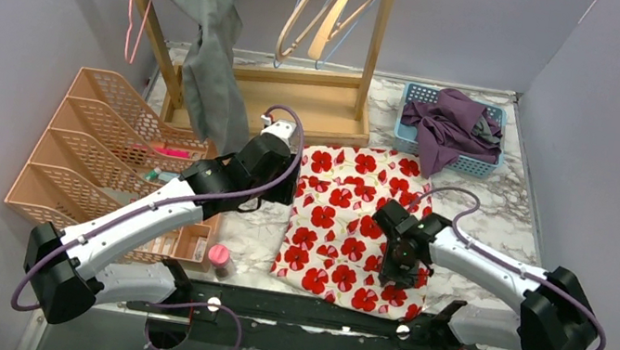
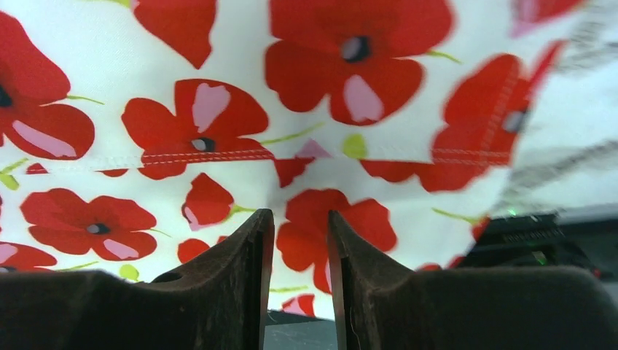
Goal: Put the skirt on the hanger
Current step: Flatten out the skirt at the center of the board.
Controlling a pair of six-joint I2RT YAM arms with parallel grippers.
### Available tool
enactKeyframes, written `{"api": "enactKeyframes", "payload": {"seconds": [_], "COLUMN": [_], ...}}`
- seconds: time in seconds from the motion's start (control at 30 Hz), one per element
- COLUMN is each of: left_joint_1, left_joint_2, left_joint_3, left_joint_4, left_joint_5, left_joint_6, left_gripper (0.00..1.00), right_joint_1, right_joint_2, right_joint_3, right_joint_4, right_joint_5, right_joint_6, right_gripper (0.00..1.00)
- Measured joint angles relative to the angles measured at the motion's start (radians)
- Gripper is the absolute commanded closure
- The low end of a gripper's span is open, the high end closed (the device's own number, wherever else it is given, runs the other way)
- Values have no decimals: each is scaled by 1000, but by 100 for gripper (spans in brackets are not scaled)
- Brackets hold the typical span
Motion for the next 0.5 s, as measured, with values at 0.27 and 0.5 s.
{"api": "enactKeyframes", "payload": {"seconds": [0.27, 0.5], "left_joint_1": [2, 2], "left_joint_2": [22, 32], "left_joint_3": [89, 216], "left_joint_4": [7, 31], "left_joint_5": [-83, -109], "left_joint_6": [82, 150], "left_gripper": [38, 40], "right_joint_1": [22, 169], "right_joint_2": [-14, 138], "right_joint_3": [184, 277], "right_joint_4": [-71, 153], "right_joint_5": [87, 7], "right_joint_6": [-64, -199], "right_gripper": [57, 43]}}
